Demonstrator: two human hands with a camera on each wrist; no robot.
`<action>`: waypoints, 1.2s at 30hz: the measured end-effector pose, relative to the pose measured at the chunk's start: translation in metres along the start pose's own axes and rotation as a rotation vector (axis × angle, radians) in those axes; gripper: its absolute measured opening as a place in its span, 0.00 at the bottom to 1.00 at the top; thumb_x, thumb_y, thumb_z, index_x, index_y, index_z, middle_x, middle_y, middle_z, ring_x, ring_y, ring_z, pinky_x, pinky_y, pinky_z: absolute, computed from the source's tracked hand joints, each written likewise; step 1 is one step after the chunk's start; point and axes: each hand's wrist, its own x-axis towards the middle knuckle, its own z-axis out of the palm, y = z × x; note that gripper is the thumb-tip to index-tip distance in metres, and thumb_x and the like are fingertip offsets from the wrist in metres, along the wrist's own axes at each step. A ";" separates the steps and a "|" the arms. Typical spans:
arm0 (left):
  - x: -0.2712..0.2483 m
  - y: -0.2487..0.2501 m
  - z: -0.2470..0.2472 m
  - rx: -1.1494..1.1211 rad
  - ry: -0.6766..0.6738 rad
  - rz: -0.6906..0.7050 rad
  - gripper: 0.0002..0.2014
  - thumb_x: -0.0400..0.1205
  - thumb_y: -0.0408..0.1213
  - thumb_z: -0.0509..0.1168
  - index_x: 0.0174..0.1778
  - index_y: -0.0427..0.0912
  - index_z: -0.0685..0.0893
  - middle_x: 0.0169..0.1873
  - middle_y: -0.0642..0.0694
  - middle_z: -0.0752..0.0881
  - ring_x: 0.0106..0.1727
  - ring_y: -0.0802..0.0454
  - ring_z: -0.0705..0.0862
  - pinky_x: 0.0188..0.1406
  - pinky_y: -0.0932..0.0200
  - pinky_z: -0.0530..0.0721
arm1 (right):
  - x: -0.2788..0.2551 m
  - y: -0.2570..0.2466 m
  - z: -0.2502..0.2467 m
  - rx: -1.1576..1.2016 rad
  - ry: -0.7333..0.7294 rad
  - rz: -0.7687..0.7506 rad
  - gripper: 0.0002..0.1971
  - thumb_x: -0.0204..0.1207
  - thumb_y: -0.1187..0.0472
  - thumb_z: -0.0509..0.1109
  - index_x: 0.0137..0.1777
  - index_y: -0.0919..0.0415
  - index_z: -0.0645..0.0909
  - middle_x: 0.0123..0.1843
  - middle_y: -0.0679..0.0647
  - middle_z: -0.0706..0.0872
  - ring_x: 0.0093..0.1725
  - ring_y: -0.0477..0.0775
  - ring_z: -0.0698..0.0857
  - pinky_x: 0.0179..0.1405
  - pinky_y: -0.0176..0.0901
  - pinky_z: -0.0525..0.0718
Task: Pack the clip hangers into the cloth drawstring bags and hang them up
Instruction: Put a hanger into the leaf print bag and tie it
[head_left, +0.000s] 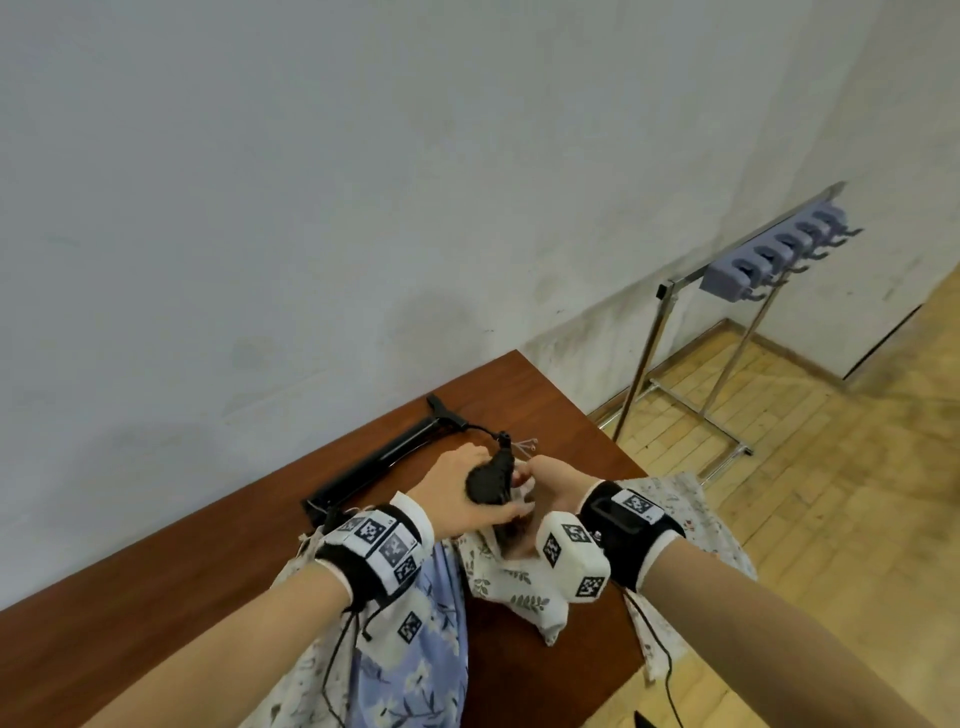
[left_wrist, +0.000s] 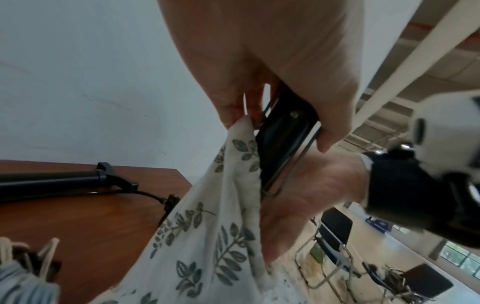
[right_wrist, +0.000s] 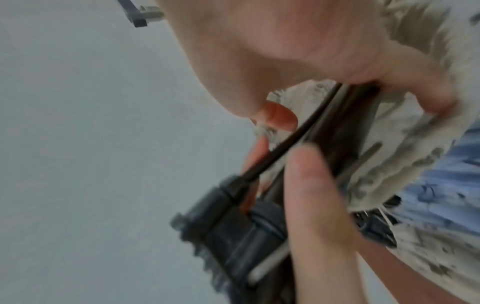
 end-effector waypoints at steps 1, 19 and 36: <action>0.004 -0.004 0.000 -0.040 0.017 -0.030 0.27 0.64 0.65 0.71 0.45 0.46 0.81 0.40 0.51 0.78 0.42 0.54 0.78 0.43 0.56 0.79 | -0.007 0.000 -0.006 -0.020 -0.006 0.017 0.09 0.84 0.66 0.55 0.56 0.65 0.75 0.57 0.65 0.80 0.52 0.66 0.82 0.42 0.61 0.85; 0.029 0.008 0.005 -0.219 -0.014 -0.110 0.19 0.71 0.46 0.72 0.28 0.36 0.74 0.25 0.44 0.76 0.28 0.51 0.75 0.29 0.58 0.75 | 0.013 0.045 -0.083 -0.027 0.309 0.095 0.12 0.78 0.57 0.72 0.55 0.63 0.79 0.25 0.53 0.76 0.17 0.43 0.61 0.10 0.30 0.58; 0.028 -0.001 0.018 -0.166 0.000 -0.154 0.20 0.74 0.46 0.70 0.25 0.42 0.67 0.19 0.51 0.69 0.19 0.56 0.66 0.19 0.63 0.66 | -0.090 -0.003 -0.084 -0.114 0.191 -0.367 0.13 0.64 0.76 0.53 0.26 0.59 0.67 0.35 0.55 0.73 0.25 0.47 0.71 0.20 0.35 0.69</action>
